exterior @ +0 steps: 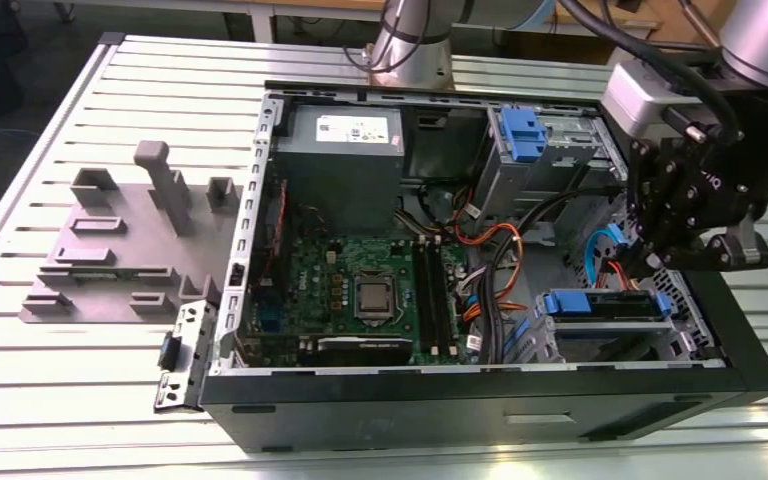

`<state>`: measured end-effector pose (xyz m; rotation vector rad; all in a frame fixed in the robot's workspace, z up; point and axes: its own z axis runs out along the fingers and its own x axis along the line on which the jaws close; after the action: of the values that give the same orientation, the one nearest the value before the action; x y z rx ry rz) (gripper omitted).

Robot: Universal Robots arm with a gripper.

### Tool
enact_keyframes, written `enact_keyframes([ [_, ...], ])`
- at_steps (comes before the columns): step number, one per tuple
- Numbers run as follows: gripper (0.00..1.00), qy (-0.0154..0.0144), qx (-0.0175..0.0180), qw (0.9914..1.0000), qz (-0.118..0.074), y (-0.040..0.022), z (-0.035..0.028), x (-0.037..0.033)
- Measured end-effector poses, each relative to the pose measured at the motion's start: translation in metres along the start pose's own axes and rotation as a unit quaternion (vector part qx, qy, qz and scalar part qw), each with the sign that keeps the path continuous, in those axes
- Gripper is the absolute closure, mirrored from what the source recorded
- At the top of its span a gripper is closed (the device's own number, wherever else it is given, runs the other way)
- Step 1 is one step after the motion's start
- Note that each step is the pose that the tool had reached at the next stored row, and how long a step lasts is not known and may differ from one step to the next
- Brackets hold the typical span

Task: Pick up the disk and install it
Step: 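Insert the second disk wire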

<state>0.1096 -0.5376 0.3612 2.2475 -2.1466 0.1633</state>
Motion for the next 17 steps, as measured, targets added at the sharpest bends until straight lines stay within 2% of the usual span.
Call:
enact_keyframes([
  [4, 0.84, -0.0002, 0.0000, 1.00000, 0.000, 0.0002, -0.0013, -0.0006],
  [9, 0.84, -0.0001, 0.0000, 1.00000, 0.000, -0.0001, -0.0035, -0.0052],
  [17, 0.84, -0.0001, -0.0001, 1.00000, 0.000, -0.0007, -0.0047, -0.0172],
])
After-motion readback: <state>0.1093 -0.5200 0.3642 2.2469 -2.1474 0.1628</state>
